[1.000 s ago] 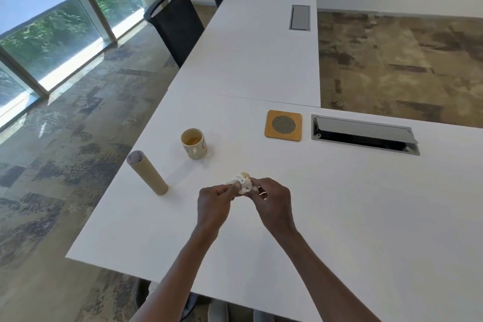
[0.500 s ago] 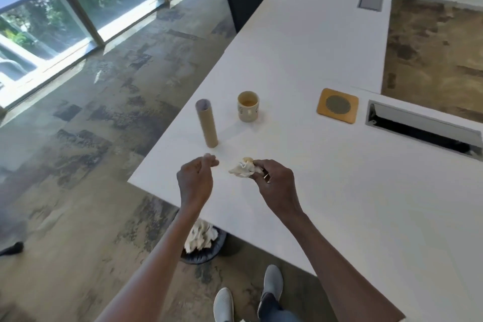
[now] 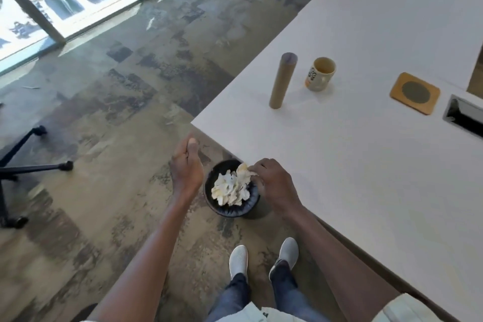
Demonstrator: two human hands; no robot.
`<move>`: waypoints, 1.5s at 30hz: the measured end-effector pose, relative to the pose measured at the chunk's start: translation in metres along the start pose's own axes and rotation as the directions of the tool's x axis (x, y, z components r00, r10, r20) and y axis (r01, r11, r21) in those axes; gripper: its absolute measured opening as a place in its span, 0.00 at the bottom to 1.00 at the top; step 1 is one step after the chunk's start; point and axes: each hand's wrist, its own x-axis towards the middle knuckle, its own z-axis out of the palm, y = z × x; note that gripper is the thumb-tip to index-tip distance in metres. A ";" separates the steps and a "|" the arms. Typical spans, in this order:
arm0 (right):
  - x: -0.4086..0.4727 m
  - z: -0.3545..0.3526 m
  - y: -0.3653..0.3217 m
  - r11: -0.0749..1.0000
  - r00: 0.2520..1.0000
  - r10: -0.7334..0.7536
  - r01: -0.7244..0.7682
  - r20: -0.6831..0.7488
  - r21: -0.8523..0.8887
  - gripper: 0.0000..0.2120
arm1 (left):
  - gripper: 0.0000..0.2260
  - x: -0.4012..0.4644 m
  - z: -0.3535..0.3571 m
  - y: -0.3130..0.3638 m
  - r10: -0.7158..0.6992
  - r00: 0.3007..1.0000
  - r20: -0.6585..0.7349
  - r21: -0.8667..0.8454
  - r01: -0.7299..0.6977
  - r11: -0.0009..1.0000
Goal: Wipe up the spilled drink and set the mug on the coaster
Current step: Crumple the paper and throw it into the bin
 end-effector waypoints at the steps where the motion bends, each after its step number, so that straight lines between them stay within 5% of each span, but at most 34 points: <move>1: 0.003 0.005 -0.004 0.999 1.000 -0.020 0.021 0.022 -0.039 0.11 | 0.18 -0.002 -0.007 -0.005 -0.017 1.000 0.010 0.005 0.017 1.000; 8: 0.028 0.030 -0.010 0.956 0.962 -0.075 0.144 0.261 -0.255 0.13 | 0.18 -0.007 -0.035 -0.029 -0.109 0.994 -0.015 0.000 0.109 0.994; 13: 0.040 0.040 -0.012 0.933 0.923 -0.027 0.161 0.385 -0.321 0.27 | 0.18 -0.002 -0.042 -0.040 -0.143 0.989 -0.043 0.005 0.143 0.990; 26: 0.045 0.020 -0.002 0.978 0.964 0.116 -0.069 0.238 -0.195 0.17 | 0.19 0.024 -0.013 -0.028 -0.116 0.993 -0.022 -0.050 0.115 0.992; 45: 0.026 0.008 0.018 0.979 0.998 0.058 -0.061 -0.020 -0.197 0.19 | 0.18 0.016 0.031 -0.008 0.078 0.987 0.142 0.012 -0.080 0.997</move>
